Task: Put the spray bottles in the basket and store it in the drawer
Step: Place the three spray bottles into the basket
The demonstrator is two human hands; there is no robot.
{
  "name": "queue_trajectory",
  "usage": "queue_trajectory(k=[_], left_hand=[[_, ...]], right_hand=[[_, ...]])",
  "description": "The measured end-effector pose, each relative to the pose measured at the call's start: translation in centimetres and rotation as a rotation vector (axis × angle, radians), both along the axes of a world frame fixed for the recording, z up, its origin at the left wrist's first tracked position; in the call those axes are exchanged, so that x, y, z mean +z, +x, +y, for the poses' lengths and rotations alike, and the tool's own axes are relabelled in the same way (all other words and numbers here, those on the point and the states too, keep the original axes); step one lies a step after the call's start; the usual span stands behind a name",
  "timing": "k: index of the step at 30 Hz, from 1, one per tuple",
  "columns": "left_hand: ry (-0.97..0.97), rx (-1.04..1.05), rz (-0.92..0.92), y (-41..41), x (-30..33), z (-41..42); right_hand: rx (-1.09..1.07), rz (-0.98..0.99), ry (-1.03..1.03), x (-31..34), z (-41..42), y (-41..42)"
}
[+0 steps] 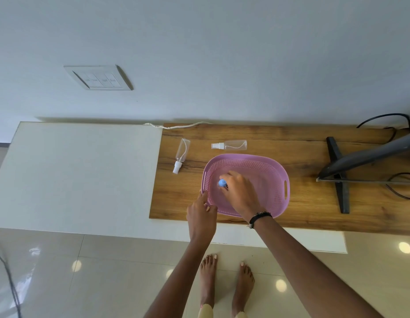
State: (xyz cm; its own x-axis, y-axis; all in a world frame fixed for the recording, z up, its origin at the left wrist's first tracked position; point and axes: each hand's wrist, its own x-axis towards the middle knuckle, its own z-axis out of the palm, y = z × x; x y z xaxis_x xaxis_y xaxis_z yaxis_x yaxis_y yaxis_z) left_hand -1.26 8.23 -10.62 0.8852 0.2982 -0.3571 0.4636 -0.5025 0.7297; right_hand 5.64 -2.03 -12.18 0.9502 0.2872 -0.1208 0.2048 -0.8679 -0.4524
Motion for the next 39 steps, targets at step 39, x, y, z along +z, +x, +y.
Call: queue_trajectory(k=[39], left_hand=[[-0.182, 0.098, -0.068, 6.2, 2.5, 1.6]], right_hand=[[-0.095, 0.055, -0.062, 1.2, -1.1, 10.7]])
